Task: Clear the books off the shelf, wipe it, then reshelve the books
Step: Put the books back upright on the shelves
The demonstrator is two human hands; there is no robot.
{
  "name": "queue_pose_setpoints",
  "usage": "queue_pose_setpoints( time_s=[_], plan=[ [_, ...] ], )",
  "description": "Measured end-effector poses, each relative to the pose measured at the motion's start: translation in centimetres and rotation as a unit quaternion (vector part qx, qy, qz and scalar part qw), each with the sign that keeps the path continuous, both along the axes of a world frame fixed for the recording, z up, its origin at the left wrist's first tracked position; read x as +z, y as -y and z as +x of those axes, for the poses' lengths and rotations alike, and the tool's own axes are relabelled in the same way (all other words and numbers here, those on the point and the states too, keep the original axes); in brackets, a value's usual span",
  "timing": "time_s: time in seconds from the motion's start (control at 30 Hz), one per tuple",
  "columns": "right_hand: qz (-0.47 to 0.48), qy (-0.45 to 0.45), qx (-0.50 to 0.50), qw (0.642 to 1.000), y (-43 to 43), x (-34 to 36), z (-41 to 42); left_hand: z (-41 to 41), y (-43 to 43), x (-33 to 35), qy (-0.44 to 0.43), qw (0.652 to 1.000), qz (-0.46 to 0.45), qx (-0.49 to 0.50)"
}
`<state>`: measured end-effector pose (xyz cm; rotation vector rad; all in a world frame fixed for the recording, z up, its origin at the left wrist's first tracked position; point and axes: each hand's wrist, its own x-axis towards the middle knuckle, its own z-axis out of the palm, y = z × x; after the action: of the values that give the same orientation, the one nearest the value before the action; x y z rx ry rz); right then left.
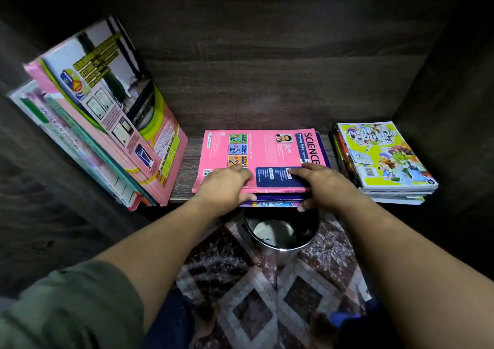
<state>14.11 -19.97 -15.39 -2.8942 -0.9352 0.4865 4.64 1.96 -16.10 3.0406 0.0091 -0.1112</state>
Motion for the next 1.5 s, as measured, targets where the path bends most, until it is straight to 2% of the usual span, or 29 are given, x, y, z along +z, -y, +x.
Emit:
queue_pose_setpoints(
  time_s=[0.23, 0.37, 0.53, 0.63, 0.73, 0.8, 0.9, 1.0, 1.07, 1.13, 1.2, 1.23, 1.3, 1.37, 1.4, 1.5],
  plan=[
    [0.032, -0.024, 0.011, 0.999, 0.4, -0.3, 0.7, -0.4, 0.5, 0.1, -0.022, 0.991, 0.11, -0.066],
    [0.017, 0.017, 0.014, 1.0, 0.4, -0.1, 0.6, -0.5, 1.3, 0.4, -0.016, 0.988, 0.135, -0.077],
    [-0.025, 0.116, 0.012, 0.993, 0.0, 0.7, -0.3, -0.4, 0.9, 1.1, 0.058, 0.988, 0.128, -0.064],
    [-0.063, 0.127, 0.003, 0.99, -0.2, 0.1, -0.9, -0.5, 1.2, 0.8, 0.03, 0.991, 0.114, -0.063],
    [-0.032, 0.101, 0.002, 0.994, -0.4, -1.1, -1.0, -0.6, 1.4, 0.4, 0.007, 0.995, 0.086, -0.04],
    [-0.001, 0.126, 0.007, 0.992, -0.7, -0.7, -0.8, -0.6, 1.4, 0.3, 0.024, 0.996, 0.079, -0.036],
    [0.052, 0.262, 0.027, 0.963, -1.2, 1.3, -1.0, -0.4, 2.0, 0.9, 0.078, 0.993, 0.085, -0.025],
    [0.176, 0.433, 0.036, 0.883, -1.9, 2.8, -1.2, -0.2, 2.2, 2.0, 0.136, 0.988, 0.063, 0.038],
    [0.236, 0.466, 0.017, 0.852, -2.6, 4.1, -1.4, -0.3, 1.8, 2.7, 0.168, 0.982, 0.038, 0.081],
    [0.277, 0.454, -0.039, 0.846, -3.6, 5.6, -2.1, -1.0, 1.0, 3.0, 0.191, 0.973, 0.007, 0.131],
    [0.301, 0.386, -0.131, 0.862, -4.6, 6.3, -2.6, -1.9, 0.1, 3.1, 0.23, 0.954, -0.033, 0.188],
    [0.29, 0.327, -0.171, 0.883, -5.0, 6.2, -2.7, -2.3, -0.4, 3.1, 0.253, 0.942, -0.051, 0.213],
    [0.211, 0.177, -0.201, 0.94, -5.4, 4.8, -2.4, -3.3, -1.0, 3.4, 0.286, 0.918, -0.086, 0.261],
    [0.1, 0.047, -0.139, 0.984, -5.7, 2.9, -2.5, -4.0, -1.2, 3.7, 0.301, 0.89, -0.132, 0.316],
    [0.057, 0.01, -0.093, 0.994, -5.8, 2.1, -2.8, -4.3, -1.2, 4.0, 0.311, 0.873, -0.157, 0.342],
    [-0.006, -0.034, -0.019, 0.999, -6.5, 0.1, -3.7, -5.1, -1.4, 5.5, 0.36, 0.823, -0.206, 0.388]
  ],
)
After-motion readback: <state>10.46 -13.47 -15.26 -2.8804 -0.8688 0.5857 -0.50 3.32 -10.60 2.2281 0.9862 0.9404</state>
